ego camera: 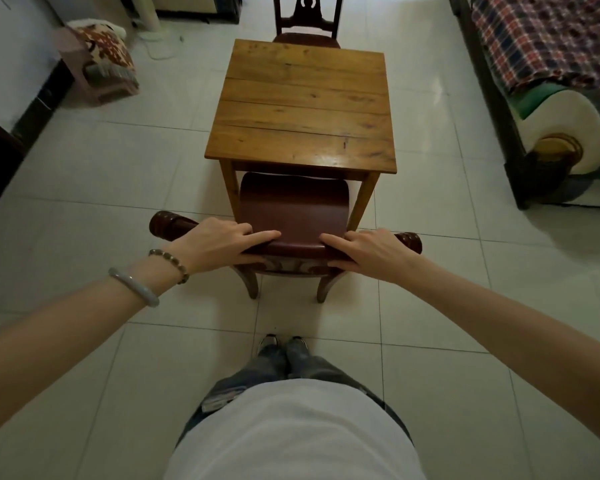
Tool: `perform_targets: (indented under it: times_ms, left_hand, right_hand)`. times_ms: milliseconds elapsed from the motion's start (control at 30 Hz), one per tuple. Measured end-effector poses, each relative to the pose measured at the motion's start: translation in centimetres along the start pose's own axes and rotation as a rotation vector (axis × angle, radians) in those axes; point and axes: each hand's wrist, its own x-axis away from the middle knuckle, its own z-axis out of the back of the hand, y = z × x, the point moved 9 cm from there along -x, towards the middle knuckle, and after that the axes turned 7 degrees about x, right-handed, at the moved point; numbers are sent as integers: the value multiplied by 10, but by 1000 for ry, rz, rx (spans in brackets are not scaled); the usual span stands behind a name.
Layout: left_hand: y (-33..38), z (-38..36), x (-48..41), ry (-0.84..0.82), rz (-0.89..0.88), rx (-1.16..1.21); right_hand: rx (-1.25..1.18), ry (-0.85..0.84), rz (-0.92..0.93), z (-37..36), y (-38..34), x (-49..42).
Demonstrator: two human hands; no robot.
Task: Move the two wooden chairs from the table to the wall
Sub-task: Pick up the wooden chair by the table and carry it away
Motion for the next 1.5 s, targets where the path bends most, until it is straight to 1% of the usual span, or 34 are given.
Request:
perform_targets:
  times_ms: [300, 500, 633, 800, 900, 1100, 1233, 1367, 1500]
  left_hand:
    - [12, 3, 10, 56, 0, 28]
    - [43, -1, 49, 72, -36, 86]
    - [71, -7, 88, 55, -56, 66]
    - [110, -9, 135, 88, -92, 47]
    - [137, -7, 164, 141, -107, 79]
    - [216, -8, 239, 190, -119, 41]
    - [271, -8, 292, 192, -118, 95]
    - [324, -16, 349, 202, -151, 68]
    - [357, -23, 404, 210, -152, 79]
  right_hand:
    - [28, -21, 3, 0, -11, 8]
    - [27, -28, 9, 1, -55, 32]
    - [8, -17, 2, 4, -99, 55]
    - [21, -6, -6, 7, -153, 85]
    - [-1, -9, -5, 10, -182, 107]
    - [-38, -67, 36, 15, -264, 165]
    - [-31, -59, 47, 22, -323, 210]
    - [-14, -58, 46, 25, -388, 252]
    - [-8, -32, 19, 32, -447, 282]
